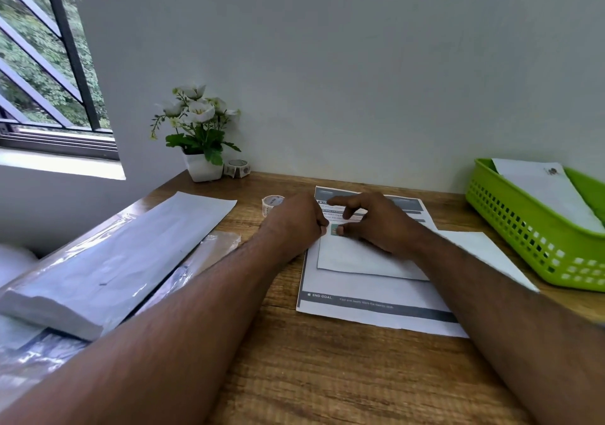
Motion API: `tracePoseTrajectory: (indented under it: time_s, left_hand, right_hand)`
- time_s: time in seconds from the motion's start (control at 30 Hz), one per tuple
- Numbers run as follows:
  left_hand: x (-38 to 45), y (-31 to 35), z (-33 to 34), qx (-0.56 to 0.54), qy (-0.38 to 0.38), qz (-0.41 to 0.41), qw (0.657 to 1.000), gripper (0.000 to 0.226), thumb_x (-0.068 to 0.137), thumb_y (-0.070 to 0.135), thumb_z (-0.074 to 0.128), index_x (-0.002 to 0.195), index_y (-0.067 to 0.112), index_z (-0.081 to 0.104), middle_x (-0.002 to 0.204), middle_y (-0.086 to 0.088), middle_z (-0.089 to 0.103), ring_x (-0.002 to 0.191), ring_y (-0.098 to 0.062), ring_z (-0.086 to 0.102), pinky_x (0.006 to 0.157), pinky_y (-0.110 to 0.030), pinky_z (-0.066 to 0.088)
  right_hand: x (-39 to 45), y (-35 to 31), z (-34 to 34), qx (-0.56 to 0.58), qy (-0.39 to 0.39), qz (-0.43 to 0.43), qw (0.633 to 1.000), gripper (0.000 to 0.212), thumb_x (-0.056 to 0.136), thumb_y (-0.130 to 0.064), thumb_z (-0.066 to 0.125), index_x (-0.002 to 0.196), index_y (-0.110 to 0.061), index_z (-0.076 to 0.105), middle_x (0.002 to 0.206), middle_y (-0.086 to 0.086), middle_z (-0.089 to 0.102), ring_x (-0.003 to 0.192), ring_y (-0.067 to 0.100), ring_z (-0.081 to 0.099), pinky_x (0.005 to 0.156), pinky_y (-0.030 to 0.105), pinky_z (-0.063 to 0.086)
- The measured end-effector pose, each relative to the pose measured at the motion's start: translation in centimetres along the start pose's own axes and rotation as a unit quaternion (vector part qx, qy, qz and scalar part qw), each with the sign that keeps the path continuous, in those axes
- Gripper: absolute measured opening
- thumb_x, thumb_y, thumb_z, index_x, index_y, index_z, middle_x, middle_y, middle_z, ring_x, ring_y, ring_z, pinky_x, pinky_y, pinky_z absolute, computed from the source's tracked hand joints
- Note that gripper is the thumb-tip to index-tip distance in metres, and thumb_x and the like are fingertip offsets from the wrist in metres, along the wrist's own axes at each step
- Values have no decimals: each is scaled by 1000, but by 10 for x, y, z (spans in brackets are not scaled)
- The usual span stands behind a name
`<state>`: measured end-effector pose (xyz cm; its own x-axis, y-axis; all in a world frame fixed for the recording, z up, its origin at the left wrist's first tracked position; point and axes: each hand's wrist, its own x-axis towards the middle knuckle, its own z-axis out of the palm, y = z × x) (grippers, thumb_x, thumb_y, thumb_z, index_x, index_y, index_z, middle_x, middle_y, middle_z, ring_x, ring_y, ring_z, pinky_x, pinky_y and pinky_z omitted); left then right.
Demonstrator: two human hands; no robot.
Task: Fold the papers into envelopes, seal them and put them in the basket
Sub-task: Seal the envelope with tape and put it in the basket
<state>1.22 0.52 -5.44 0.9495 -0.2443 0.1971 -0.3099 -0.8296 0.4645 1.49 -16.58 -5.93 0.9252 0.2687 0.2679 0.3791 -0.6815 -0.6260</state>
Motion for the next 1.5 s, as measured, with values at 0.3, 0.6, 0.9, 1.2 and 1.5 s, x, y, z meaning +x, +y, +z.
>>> tracePoseTrajectory:
  time_s: [0.3,0.6,0.9,1.2,1.5]
  left_hand:
    - [4,-2,2,9,-5,-14,1000,26,88,19,67,113,15,71,117,-1,69,101,-14,62,91,-30,51]
    - [-2,0,2,20,-3,-18,1000,31,89,22,65,120,21,67,126,-1,63,108,-16,60,88,-28,49]
    - [-11,13,-4,158,-90,32,983,37,97,20,50,132,29,57,133,-7,55,118,-27,54,98,-45,47]
    - [-29,26,-4,225,-116,29,967,60,93,62,37,133,20,52,137,-8,49,122,-34,50,95,-53,47]
    - [-40,36,1,205,-47,11,978,61,93,61,39,139,21,46,149,-8,37,132,-34,39,103,-52,35]
  right_hand:
    - [-6,-2,-5,156,15,100,983,26,81,-3,72,93,-9,50,69,7,49,48,12,54,42,23,45]
    - [-3,-3,-8,186,-4,118,975,33,75,-3,77,66,-12,47,61,9,52,47,13,54,48,21,49]
    - [3,3,7,122,119,132,977,19,77,5,69,74,-4,52,58,11,56,39,11,55,43,22,48]
    - [-24,20,-58,-220,40,95,970,19,84,-36,67,83,-18,65,82,-2,62,77,17,59,68,26,45]
    - [-64,52,-66,-354,84,124,923,54,89,-64,38,109,-18,58,123,6,54,121,24,47,96,35,38]
